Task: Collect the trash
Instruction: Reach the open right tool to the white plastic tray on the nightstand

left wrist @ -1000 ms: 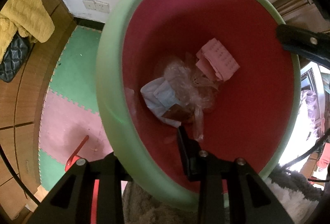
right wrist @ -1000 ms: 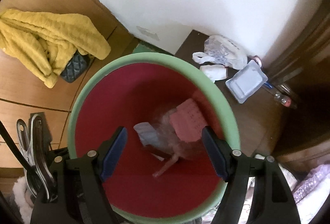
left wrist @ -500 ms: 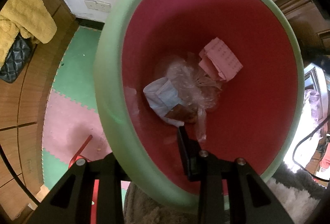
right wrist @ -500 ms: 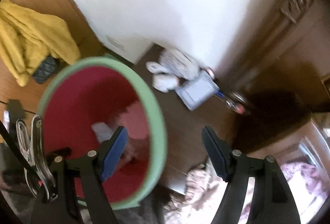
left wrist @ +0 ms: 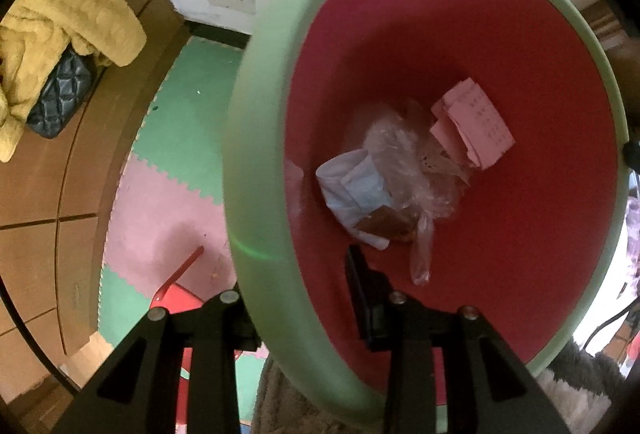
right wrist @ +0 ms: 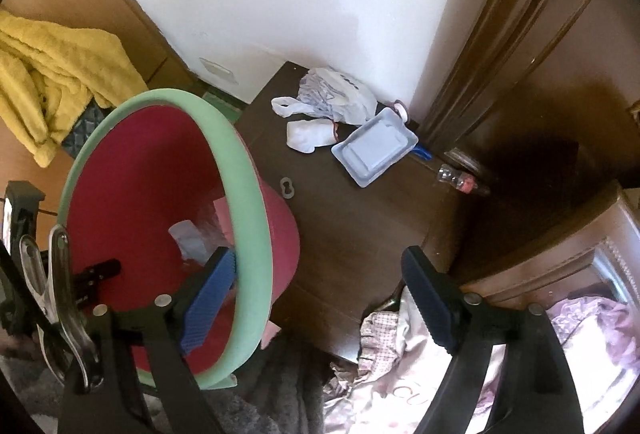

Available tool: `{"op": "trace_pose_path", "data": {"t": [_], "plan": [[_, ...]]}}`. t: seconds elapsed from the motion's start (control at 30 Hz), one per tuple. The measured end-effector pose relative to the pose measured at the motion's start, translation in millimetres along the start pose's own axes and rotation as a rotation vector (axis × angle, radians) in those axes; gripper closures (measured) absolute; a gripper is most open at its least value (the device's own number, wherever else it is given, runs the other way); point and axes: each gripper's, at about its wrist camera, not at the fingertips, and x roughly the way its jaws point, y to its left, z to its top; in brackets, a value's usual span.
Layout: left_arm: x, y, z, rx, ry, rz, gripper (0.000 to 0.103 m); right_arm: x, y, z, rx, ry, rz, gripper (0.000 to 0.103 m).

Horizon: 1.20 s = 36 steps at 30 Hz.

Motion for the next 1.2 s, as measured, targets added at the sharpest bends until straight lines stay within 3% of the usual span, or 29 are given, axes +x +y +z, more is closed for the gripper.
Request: {"op": "trace_pose_path", "data": {"t": [0.2, 0.33, 0.4, 0.6, 0.77, 1.0, 1.13, 1.2], "plan": [[-0.7, -3.8, 1.3, -0.004, -0.019, 0.040, 0.068, 7.5, -16.6, -0.8, 0.074, 0.018, 0.111, 0.016], [-0.4, -10.2, 4.5, 0.011, -0.026, 0.092, 0.068, 11.7, -23.5, -1.5, 0.100, -0.003, 0.130, 0.013], [1.7, -9.0, 5.0, -0.007, -0.014, 0.082, 0.068, 14.3, -27.3, -1.9, 0.104, -0.008, 0.130, 0.005], [5.2, -7.2, 6.9, -0.035, 0.006, 0.089, 0.068, 20.6, -33.6, 2.3, 0.068, -0.013, 0.149, 0.001], [8.6, -9.7, 9.9, -0.042, 0.017, 0.102, 0.068, 26.8, -47.4, 7.5, 0.098, -0.010, 0.209, 0.001], [12.6, -6.9, 14.5, -0.073, 0.029, 0.122, 0.068, 22.9, -52.1, 12.8, 0.077, -0.015, 0.217, 0.001], [15.8, 2.4, 11.8, -0.136, 0.045, 0.086, 0.068, 3.2, -61.8, 18.7, 0.125, -0.078, 0.373, 0.002], [16.3, 2.5, 12.2, -0.139, 0.047, 0.093, 0.068, -0.1, -69.6, 21.7, 0.165, -0.104, 0.402, 0.001]]}}
